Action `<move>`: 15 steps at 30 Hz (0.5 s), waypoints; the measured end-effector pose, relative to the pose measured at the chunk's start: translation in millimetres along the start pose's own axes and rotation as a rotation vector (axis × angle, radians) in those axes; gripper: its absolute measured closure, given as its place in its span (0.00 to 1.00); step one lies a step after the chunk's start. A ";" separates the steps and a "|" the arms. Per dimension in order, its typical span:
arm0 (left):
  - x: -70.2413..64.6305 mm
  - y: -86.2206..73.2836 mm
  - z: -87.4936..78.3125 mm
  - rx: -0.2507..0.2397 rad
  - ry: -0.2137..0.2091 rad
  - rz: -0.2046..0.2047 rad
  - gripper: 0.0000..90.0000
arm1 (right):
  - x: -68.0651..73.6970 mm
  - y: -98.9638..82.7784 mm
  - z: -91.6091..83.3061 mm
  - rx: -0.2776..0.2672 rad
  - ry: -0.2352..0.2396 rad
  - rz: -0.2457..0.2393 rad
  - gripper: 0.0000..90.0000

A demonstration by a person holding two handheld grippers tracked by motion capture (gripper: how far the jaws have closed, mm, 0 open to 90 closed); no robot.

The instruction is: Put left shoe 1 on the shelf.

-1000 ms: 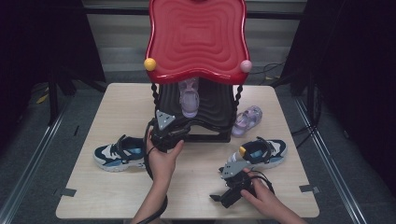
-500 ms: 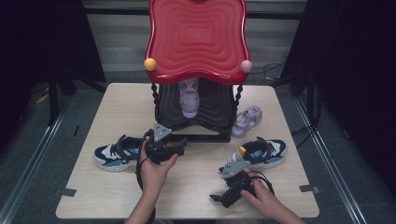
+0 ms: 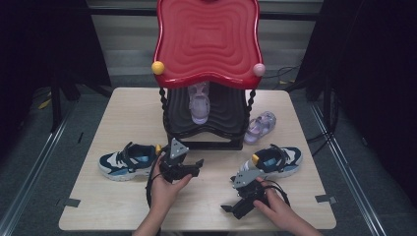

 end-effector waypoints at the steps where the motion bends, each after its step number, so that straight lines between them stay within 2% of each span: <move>1: -2.7 -1.6 -0.3 -0.001 -0.010 0.003 0.31 | -0.2 -0.1 0.0 0.001 0.000 -0.003 0.00; 5: -7.7 -10.4 -2.8 0.036 -0.044 0.031 0.30 | 0.0 0.0 0.0 0.001 0.000 -0.001 0.00; 11: -12.1 -19.4 -8.2 0.050 -0.079 0.030 0.28 | 0.0 -0.2 -0.1 0.002 0.001 -0.001 0.00; 15: -19.9 -28.4 -8.7 0.083 -0.124 0.068 0.28 | 0.0 -0.2 -0.1 0.003 0.001 -0.001 0.00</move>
Point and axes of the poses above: each handheld gripper's, and its own axes: z roughly forward along the jaws, y roughly out of its top, x roughly to its left, the point moved 10 cm from there along z, roughly forward along the jaws
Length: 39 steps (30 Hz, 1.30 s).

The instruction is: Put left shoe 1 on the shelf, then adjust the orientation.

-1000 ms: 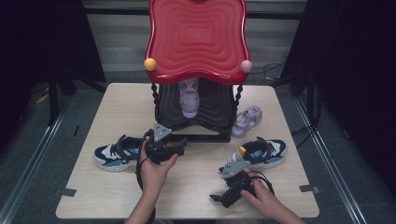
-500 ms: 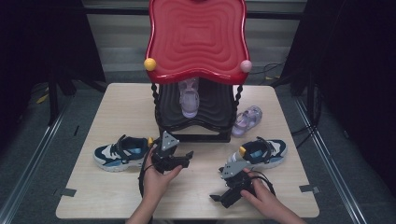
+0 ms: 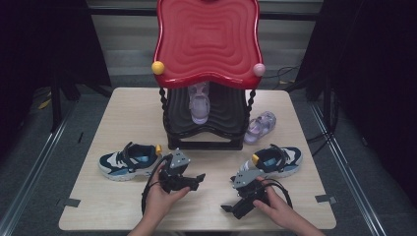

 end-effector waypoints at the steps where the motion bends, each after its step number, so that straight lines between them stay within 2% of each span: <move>1: -0.7 -1.7 0.2 0.006 -0.004 0.020 0.28 | 0.1 0.0 0.0 0.001 0.000 0.001 0.00; 4: -3.2 -6.0 0.9 0.009 -0.029 0.021 0.28 | 0.0 0.0 -0.1 0.000 0.001 0.000 0.00; 6: -2.3 -10.7 1.3 0.022 -0.031 0.046 0.27 | -0.2 0.0 -0.3 0.000 0.003 0.000 0.00; 8: -4.0 -14.9 3.3 0.031 -0.044 0.040 0.27 | -0.1 0.2 -0.2 -0.001 0.003 0.003 0.00; 12: -4.5 -19.7 6.0 0.033 -0.063 0.060 0.26 | -0.1 0.2 -0.3 0.000 0.004 0.002 0.00; 14: -5.7 -21.9 6.9 0.035 -0.082 0.047 0.26 | -0.2 0.2 -0.3 -0.001 0.004 0.003 0.00; 17: -7.5 -27.2 8.3 0.057 -0.082 0.083 0.26 | -0.2 0.2 -0.3 -0.002 0.005 0.001 0.00; 23: -10.7 -34.8 9.5 0.071 -0.098 0.092 0.25 | -0.1 -0.1 -0.6 -0.001 0.009 -0.004 0.00; 25: -10.7 -36.3 10.0 0.066 -0.101 0.106 0.24 | 0.0 -0.1 -0.7 -0.001 0.012 -0.006 0.00; 29: -8.6 -43.5 11.6 0.084 -0.103 0.096 0.24 | -0.1 -0.4 -1.1 -0.002 0.020 -0.016 0.00; 31: -7.6 -44.8 11.6 0.087 -0.102 0.112 0.23 | 1.3 -1.3 -2.0 0.013 0.029 -0.013 0.00; 32: -8.0 -44.8 11.7 0.089 -0.103 0.113 0.22 | 0.8 -1.4 -2.3 0.025 0.038 -0.038 0.00; 34: -8.0 -45.2 11.8 0.092 -0.097 0.115 0.22 | 2.6 -0.9 -3.7 0.045 0.054 -0.056 0.05; 36: -8.3 -45.6 12.4 0.085 -0.101 0.133 0.20 | 4.3 2.5 -6.6 0.035 0.066 -0.066 0.21; 37: -9.5 -45.4 13.0 0.078 -0.100 0.124 0.20 | 6.5 4.4 -7.4 0.028 0.091 -0.063 0.20; 38: -9.2 -46.1 12.5 0.086 -0.099 0.134 0.19 | 8.7 5.5 -8.7 0.034 0.106 -0.056 0.17; 39: -8.9 -47.0 11.8 0.096 -0.093 0.139 0.19 | 8.4 6.5 -9.6 0.041 0.095 -0.069 0.16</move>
Point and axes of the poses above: each handheld gripper's, and its own axes: z roughly forward along the jaws, y roughly out of its top, x roughly to its left, the point moved 10 cm from there along z, roughly forward along the jaws
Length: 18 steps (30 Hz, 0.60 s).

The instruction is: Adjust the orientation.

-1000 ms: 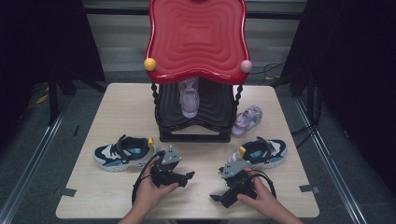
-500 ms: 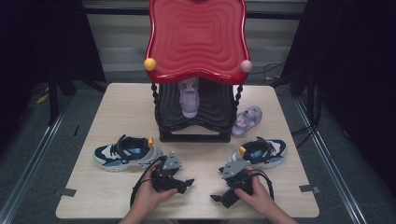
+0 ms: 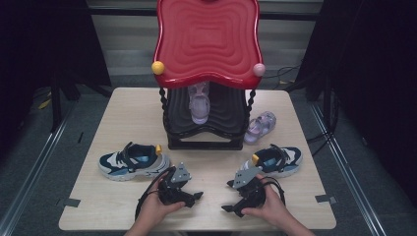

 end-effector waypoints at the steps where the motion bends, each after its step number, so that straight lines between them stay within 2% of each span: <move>1: -0.6 -0.2 0.1 0.001 -0.002 0.000 0.19 | 0.6 0.7 -1.6 0.011 -0.008 -0.010 0.18; 4: -1.2 -0.6 0.3 0.004 0.003 0.007 0.18 | 3.4 3.9 -5.8 0.016 0.007 -0.016 0.20; 8: -1.9 0.1 1.0 -0.003 0.004 0.007 0.17 | 2.5 7.8 -13.4 0.048 0.006 -0.015 0.20; 11: -2.1 0.0 1.1 -0.002 0.001 0.007 0.17 | 2.2 9.6 -19.8 0.079 0.023 -0.011 0.21; 14: -2.2 -0.1 1.1 -0.001 0.000 0.007 0.17 | 0.2 13.5 -30.5 0.109 0.027 -0.024 0.25; 18: -2.0 -0.1 1.1 0.000 0.000 0.011 0.16 | -4.5 19.9 -45.6 0.142 0.021 -0.013 0.25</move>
Point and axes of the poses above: each handheld gripper's, and its own axes: z roughly forward along the jaws, y roughly out of its top, x roughly to its left, the point moved 10 cm from there along z, roughly forward along the jaws
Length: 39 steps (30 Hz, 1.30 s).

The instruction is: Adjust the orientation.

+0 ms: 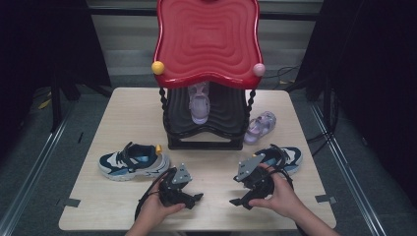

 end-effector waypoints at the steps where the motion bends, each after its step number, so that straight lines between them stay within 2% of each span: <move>1: 0.0 0.0 0.0 0.000 0.000 0.000 0.16 | -2.4 0.9 -3.8 0.007 -0.010 -0.002 0.25; 4: 0.1 0.0 0.0 0.000 0.000 0.000 0.16 | -8.6 5.7 -17.4 -0.005 -0.029 0.003 0.26; 7: 0.0 0.0 0.0 0.000 0.000 0.000 0.16 | -16.0 10.9 -30.8 -0.036 -0.048 0.018 0.26; 8: 0.0 0.0 0.0 0.000 -0.002 -0.001 0.16 | -21.9 13.1 -37.7 -0.057 -0.068 0.014 0.25; 14: -0.2 0.0 0.1 0.001 -0.002 0.001 0.16 | -41.9 16.8 -62.5 -0.131 -0.114 0.059 0.26; 22: -0.2 -0.1 0.1 0.001 0.000 0.001 0.16 | -74.5 16.8 -87.3 -0.210 -0.194 0.126 0.25; 25: -0.5 -0.1 0.1 0.001 -0.001 -0.002 0.16 | -87.4 16.2 -92.6 -0.222 -0.222 0.140 0.25; 27: -0.2 -0.1 0.1 0.002 0.000 0.001 0.16 | -94.9 14.8 -94.4 -0.218 -0.239 0.154 0.25; 30: -0.5 -0.1 0.2 0.001 -0.001 -0.002 0.16 | -103.3 13.8 -94.1 -0.217 -0.239 0.171 0.26; 34: -0.5 0.0 0.2 0.000 -0.001 -0.002 0.16 | -113.2 10.5 -90.8 -0.174 -0.247 0.182 0.26; 39: -0.5 0.0 0.2 0.000 -0.001 -0.002 0.16 | -124.8 6.6 -86.2 -0.110 -0.260 0.168 0.26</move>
Point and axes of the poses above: each handheld gripper's, and its own axes: z roughly forward along the jaws, y roughly out of its top, x roughly to its left, the point moved 10 cm from there along z, roughly forward along the jaws
